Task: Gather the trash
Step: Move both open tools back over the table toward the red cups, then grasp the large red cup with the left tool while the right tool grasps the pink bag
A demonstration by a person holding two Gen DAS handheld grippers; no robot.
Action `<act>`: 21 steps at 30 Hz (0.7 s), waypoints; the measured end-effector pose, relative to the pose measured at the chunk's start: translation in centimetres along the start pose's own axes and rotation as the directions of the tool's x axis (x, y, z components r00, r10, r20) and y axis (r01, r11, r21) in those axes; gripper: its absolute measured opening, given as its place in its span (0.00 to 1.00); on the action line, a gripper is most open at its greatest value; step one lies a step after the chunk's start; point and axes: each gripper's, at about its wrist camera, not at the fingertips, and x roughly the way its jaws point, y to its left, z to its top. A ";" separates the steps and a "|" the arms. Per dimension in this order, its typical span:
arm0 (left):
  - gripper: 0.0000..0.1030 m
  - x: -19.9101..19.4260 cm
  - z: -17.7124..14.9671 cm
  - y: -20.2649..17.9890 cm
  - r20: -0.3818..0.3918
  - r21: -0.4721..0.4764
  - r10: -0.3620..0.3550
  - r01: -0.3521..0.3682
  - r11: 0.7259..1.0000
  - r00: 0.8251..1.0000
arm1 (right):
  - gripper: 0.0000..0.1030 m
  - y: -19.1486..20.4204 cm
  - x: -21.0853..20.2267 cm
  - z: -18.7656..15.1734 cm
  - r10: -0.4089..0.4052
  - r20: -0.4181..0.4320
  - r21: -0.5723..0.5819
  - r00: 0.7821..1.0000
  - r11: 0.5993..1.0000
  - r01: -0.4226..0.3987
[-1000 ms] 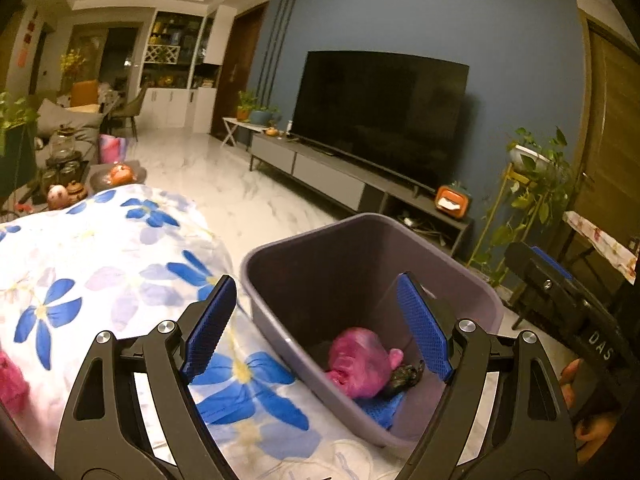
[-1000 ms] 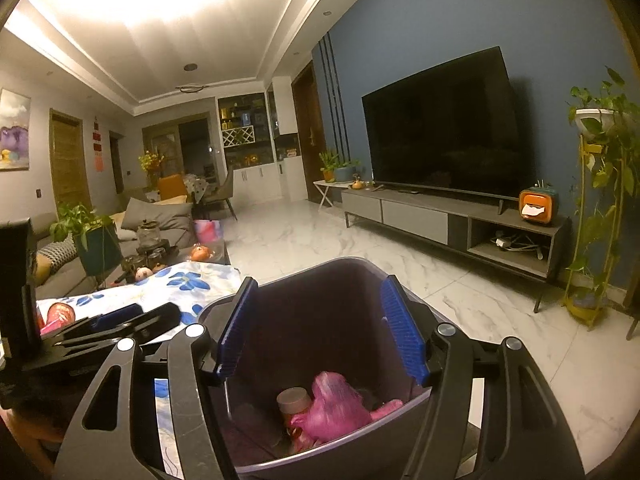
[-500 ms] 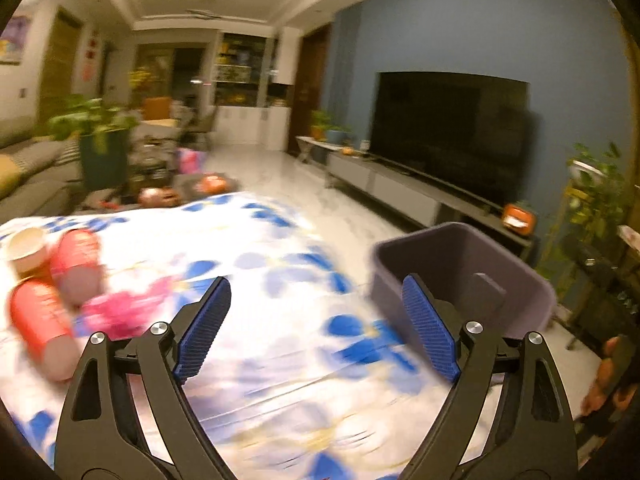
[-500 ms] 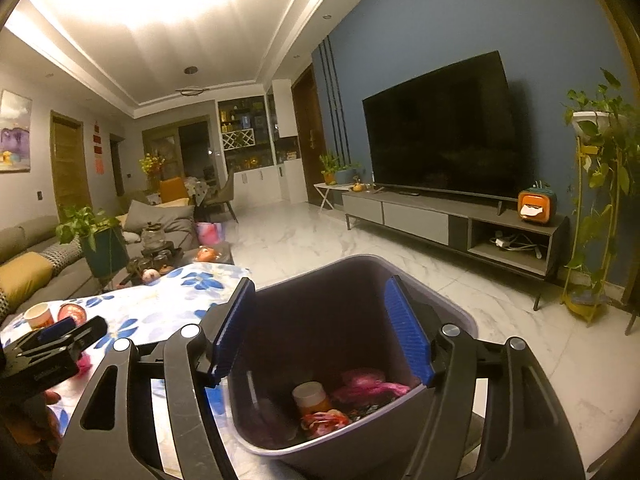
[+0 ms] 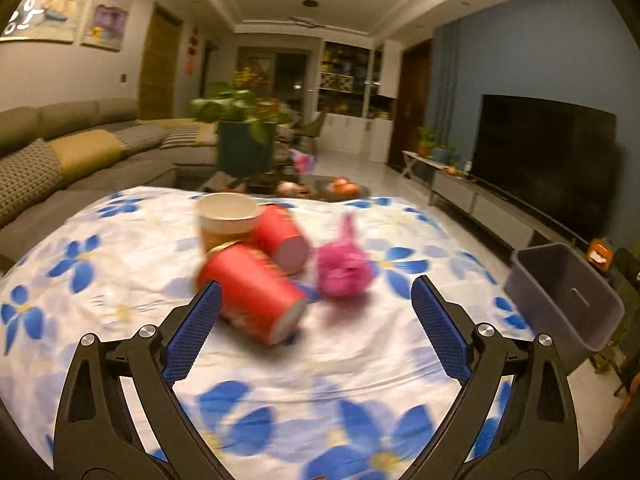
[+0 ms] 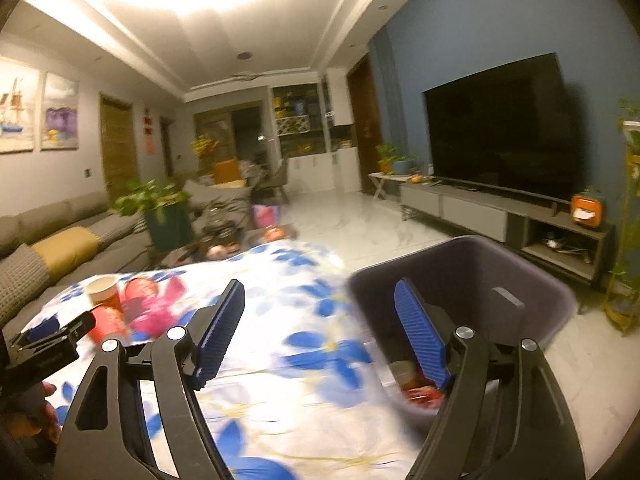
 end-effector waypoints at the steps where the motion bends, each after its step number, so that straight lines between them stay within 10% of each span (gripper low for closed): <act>1: 0.92 -0.3 0.0 0.8 0.004 -0.005 0.018 -0.018 1.000 1.000 | 0.75 1.1 0.3 -0.2 0.019 -0.008 -0.010 1.000 1.000 -0.019; 21: 0.94 -2.0 0.1 11.5 0.008 -0.137 0.194 -0.191 0.972 0.981 | 0.75 15.2 8.8 -3.1 0.149 -0.174 -0.117 0.973 0.978 -0.171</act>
